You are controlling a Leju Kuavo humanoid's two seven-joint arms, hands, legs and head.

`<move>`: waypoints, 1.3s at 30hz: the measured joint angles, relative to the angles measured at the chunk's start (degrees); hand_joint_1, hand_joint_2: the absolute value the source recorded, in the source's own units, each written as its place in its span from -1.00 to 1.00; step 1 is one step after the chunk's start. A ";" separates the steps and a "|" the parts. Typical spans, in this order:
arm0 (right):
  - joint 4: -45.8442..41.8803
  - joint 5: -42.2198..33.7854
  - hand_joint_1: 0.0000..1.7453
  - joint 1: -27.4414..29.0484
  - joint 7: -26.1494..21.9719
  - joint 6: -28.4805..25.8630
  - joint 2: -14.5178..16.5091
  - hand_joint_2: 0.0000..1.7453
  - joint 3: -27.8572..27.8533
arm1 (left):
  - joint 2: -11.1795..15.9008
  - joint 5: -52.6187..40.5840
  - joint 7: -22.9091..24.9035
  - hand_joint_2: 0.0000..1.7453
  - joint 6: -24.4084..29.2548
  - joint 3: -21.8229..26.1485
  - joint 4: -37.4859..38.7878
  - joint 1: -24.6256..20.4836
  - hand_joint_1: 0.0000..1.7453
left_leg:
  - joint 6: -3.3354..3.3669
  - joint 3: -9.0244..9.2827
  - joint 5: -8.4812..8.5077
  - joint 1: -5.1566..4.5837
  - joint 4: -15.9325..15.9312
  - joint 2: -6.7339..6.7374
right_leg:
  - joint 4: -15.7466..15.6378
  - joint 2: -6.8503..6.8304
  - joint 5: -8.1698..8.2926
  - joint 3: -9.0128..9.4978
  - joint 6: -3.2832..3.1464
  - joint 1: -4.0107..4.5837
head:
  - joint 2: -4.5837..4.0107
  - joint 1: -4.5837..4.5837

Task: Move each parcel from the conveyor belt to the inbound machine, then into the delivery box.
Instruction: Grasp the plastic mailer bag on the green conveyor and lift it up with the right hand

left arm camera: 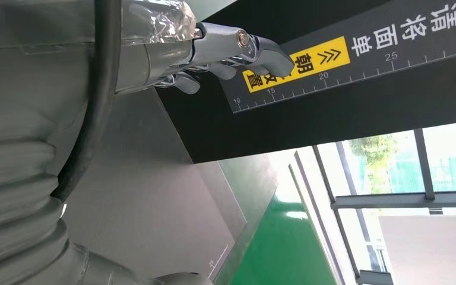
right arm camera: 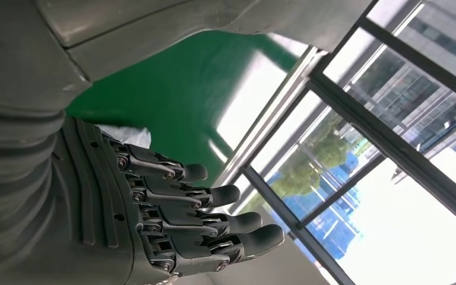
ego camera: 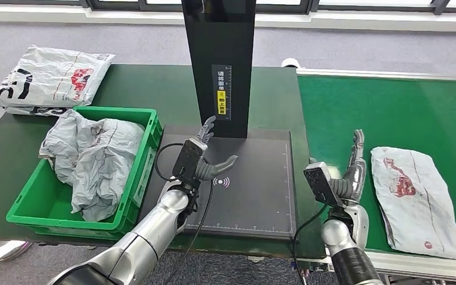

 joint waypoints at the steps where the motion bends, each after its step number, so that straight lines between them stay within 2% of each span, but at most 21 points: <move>1: 0.01 2.15 -1.00 0.05 0.17 0.00 0.01 1.00 -1.49 | 0.04 -0.09 -0.01 1.00 0.11 0.00 0.02 -0.01 -1.00 | 0.00 0.00 0.00 0.00 0.00 -0.01 | 0.00 -0.01 0.00 0.00 0.00 -0.01 | 0.00 0.00; 4: 0.03 9.54 -1.00 0.29 2.80 0.00 0.02 1.00 -6.72 | 0.20 -0.45 0.01 1.00 0.34 0.00 0.07 -0.04 -1.00 | 0.01 -0.01 0.00 0.00 0.01 -0.04 | 0.00 -0.07 0.00 0.02 0.00 -0.02 | 0.00 0.00; 10: -0.10 31.86 -1.00 3.13 14.27 -0.02 0.45 1.00 -21.87 | 0.51 -1.17 0.50 1.00 0.92 0.10 0.07 -0.05 -1.00 | 0.05 -0.07 -0.03 -0.02 0.03 -0.13 | -0.01 -0.18 -0.02 0.04 0.03 -0.05 | 0.00 0.01; 12: -0.03 37.45 -1.00 4.31 18.77 -0.01 0.48 1.00 -26.34 | 0.57 -1.43 0.64 1.00 0.93 0.19 0.07 -0.06 -1.00 | 0.06 -0.08 -0.04 -0.02 0.03 -0.15 | -0.01 -0.20 -0.02 0.03 0.03 -0.05 | 0.00 0.02; 15: 1.13 43.52 -1.00 5.85 27.12 0.00 0.31 1.00 -30.23 | 0.64 -1.84 0.68 1.00 0.88 0.37 0.07 -0.07 -1.00 | 0.07 -0.08 -0.06 -0.02 0.02 -0.09 | -0.01 -0.16 -0.03 0.02 0.04 -0.04 | 0.00 0.02; 18: 3.84 45.98 -1.00 6.81 34.76 0.00 -0.49 1.00 -31.08 | 0.70 -2.16 0.57 1.00 0.81 0.56 0.05 -0.07 -1.00 | 0.08 -0.07 -0.06 -0.01 0.01 -0.06 | -0.01 -0.12 -0.03 0.00 0.04 -0.04 | 0.00 0.01; 22: 7.72 46.49 -1.00 7.00 41.21 0.36 -2.11 1.00 -30.54 | 0.86 -2.72 0.52 1.00 0.69 0.77 0.03 -0.07 -1.00 | 0.08 -0.07 -0.05 -0.01 0.01 -0.07 | -0.01 -0.11 -0.02 0.01 0.04 -0.03 | 0.00 0.01; 27: 12.07 46.55 -1.00 6.91 50.69 8.81 -4.11 1.00 -27.26 | 0.96 -3.81 0.96 1.00 0.12 1.54 -0.22 -0.06 -1.00 | 0.09 -0.07 -0.03 -0.01 0.01 -0.07 | -0.01 -0.13 -0.02 0.02 0.04 -0.04 | 0.00 0.02; 39: 14.88 46.57 -1.00 6.74 52.20 10.14 -5.53 1.00 -23.91 | 1.04 -4.02 1.22 1.00 -0.13 1.75 -0.58 -0.07 -1.00 | 0.10 -0.08 -0.03 -0.01 0.01 -0.07 | -0.01 -0.14 -0.02 0.03 0.04 -0.04 | 0.00 0.02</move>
